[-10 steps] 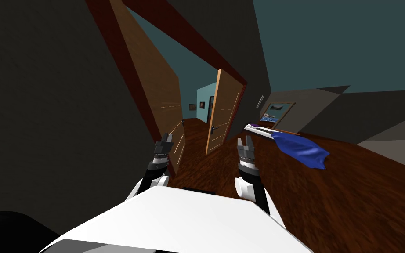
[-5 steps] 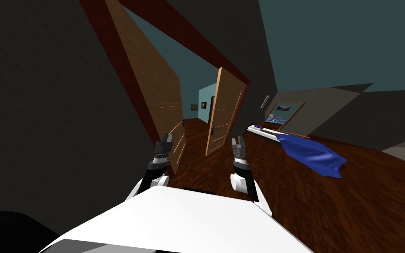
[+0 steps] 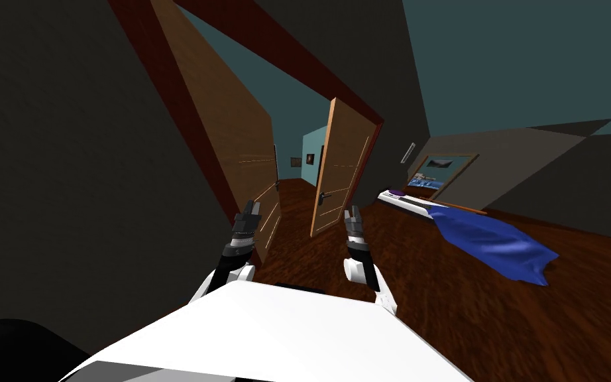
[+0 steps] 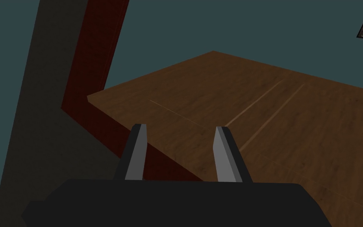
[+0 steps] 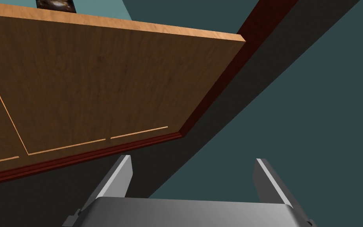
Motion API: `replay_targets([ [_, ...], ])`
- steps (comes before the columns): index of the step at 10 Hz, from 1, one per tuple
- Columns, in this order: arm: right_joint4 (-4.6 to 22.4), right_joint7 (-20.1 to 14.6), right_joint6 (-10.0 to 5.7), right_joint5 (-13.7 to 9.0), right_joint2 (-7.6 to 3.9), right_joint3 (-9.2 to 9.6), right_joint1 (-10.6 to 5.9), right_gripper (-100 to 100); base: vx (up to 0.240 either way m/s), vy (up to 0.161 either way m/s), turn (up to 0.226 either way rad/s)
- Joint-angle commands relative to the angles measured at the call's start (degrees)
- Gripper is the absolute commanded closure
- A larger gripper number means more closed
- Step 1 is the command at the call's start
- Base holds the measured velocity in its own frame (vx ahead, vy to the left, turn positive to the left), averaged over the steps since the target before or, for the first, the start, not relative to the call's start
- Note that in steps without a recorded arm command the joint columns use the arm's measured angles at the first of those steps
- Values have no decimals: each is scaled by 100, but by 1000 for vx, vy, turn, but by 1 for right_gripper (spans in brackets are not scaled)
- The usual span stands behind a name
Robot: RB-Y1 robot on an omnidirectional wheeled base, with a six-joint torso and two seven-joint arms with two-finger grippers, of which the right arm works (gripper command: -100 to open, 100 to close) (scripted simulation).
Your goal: Push the door open
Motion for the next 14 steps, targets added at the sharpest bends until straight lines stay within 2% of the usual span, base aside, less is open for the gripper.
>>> replay_targets([
  [1, 286, -61, -25, -18, -29, 47, -161, -100, 70, -97, 145],
  [2, 368, -61, -25, -18, -29, 47, -161, -100, 45, -81, 34],
  [5, 954, -174, -16, -56, -86, 119, -554, -100, 45, -89, 100],
  [6, 1041, -174, -16, -56, -86, 119, -554, -100, 51, -74, 43],
  [8, 1420, -252, -10, -83, -124, 167, -820, -100, 52, -94, 79],
  [9, 1497, -252, -10, -83, -124, 167, -820, -100, 42, -73, 55],
  [10, 1732, -291, -7, -96, -141, 192, -957, -100, 47, -52, 81],
  [11, 1732, -291, -7, -96, -141, 192, -957, -100, 32, -48, 54],
  [13, 2171, -370, -1, -123, -177, 242, -1230, -100, 35, -78, 111],
  [14, 2201, -370, -1, -123, -177, 242, -1230, -100, 41, -73, 37],
])
